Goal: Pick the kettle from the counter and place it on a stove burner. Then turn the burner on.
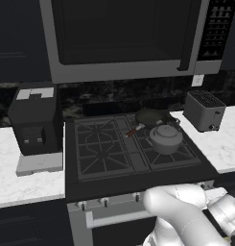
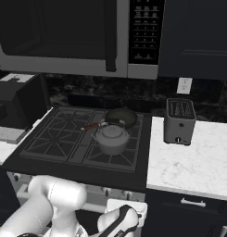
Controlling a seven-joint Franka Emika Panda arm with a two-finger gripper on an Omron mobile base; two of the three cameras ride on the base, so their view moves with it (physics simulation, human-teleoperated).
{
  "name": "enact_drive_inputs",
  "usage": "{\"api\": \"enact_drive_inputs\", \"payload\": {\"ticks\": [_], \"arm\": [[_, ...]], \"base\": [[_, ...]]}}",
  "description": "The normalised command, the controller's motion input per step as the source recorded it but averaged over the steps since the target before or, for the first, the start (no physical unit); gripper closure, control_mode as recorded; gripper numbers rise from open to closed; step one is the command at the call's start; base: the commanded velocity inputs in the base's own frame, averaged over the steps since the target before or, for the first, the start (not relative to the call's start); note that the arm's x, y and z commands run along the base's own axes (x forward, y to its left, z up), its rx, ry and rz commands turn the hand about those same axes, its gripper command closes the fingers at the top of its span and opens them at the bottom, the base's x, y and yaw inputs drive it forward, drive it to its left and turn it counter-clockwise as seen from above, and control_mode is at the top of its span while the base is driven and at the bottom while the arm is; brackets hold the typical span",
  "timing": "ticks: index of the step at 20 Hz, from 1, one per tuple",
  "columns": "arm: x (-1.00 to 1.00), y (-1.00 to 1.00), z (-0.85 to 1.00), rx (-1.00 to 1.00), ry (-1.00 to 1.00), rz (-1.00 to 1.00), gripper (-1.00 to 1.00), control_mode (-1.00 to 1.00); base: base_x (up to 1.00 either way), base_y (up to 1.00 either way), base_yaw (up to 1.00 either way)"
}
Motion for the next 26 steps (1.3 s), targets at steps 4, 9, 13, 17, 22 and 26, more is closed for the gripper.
{"api": "enact_drive_inputs", "payload": {"ticks": [4, 9, 13, 17, 22, 26], "arm": [[0.00, -0.13, 0.00, 0.00, -0.01, 0.03, -1.00, -1.00], [0.00, -0.06, 0.00, 0.00, -0.01, 0.01, -1.00, -1.00], [0.00, 0.00, 0.00, 0.00, 0.00, 0.00, 1.00, -1.00], [0.00, 0.00, 0.00, 0.00, 0.00, 0.00, 1.00, -1.00], [0.00, 0.00, 0.07, 0.00, -0.01, 0.00, 1.00, -1.00], [0.00, 0.00, 0.22, 0.00, -0.12, 0.00, 1.00, -1.00]], "base": [[0.00, 0.00, 0.00], [0.00, 0.00, 0.00], [0.00, 0.00, 0.00], [0.00, 0.00, 0.00], [0.00, 0.00, 0.00], [0.00, 0.00, 0.00]]}}
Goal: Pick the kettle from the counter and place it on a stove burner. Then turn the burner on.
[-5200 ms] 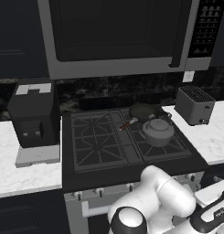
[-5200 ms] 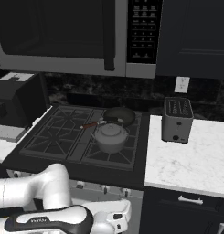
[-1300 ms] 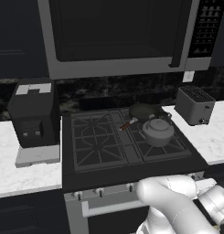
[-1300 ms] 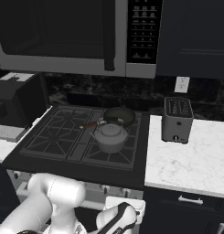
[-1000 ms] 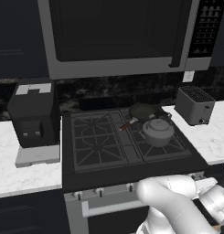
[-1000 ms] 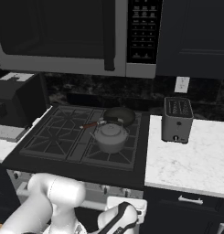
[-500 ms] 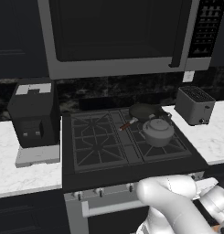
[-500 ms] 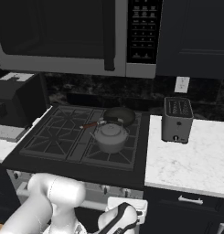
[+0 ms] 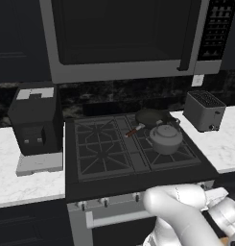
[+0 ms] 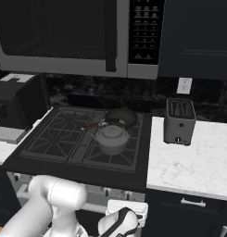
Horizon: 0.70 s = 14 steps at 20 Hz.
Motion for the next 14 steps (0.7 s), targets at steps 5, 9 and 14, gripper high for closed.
{"api": "enact_drive_inputs", "payload": {"ticks": [5, 9, 14], "arm": [[-0.01, 0.00, 0.12, -0.04, -0.30, 0.10, 1.00, -1.00], [-0.01, 0.00, 0.03, -0.12, -0.28, 0.20, 1.00, -1.00], [0.00, 0.00, 0.00, -0.15, -0.25, 0.23, 1.00, -1.00]], "base": [[0.00, 0.00, 0.00], [0.00, 0.00, 0.00], [0.00, 0.00, 0.00]]}}
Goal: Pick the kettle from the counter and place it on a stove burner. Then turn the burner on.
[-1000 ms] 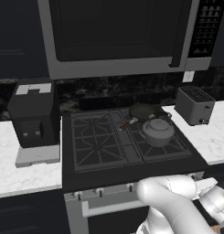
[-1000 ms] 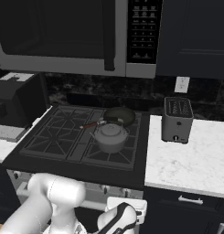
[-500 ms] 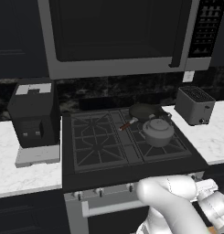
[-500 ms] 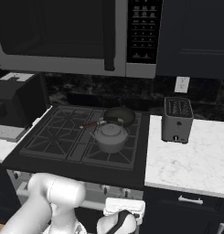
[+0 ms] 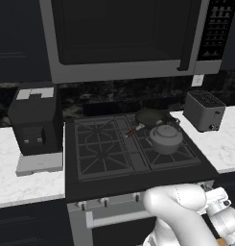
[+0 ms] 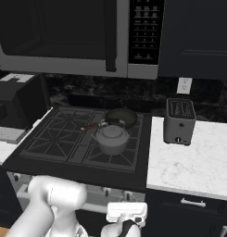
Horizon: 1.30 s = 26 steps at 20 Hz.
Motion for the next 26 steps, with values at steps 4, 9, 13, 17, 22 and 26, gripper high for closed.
{"api": "enact_drive_inputs", "payload": {"ticks": [4, 9, 13, 17, 22, 26], "arm": [[0.00, 0.00, 0.00, -0.19, -0.23, 0.27, 1.00, -1.00], [0.00, 0.00, 0.00, -0.24, -0.15, 0.30, 1.00, -1.00], [0.00, 0.01, 0.00, -0.31, -0.05, 0.30, 1.00, -1.00], [0.00, 0.04, 0.00, -0.33, 0.00, 0.31, 1.00, -1.00], [0.00, 0.05, 0.00, -0.32, -0.01, 0.31, 1.00, -1.00], [0.00, 0.08, 0.00, -0.16, 0.00, 0.16, 1.00, -1.00]], "base": [[0.00, 0.00, 0.00], [0.00, 0.00, 0.00], [0.00, 0.00, 0.00], [0.00, 0.00, 0.00], [0.00, 0.00, 0.00], [0.00, 0.00, 0.00]]}}
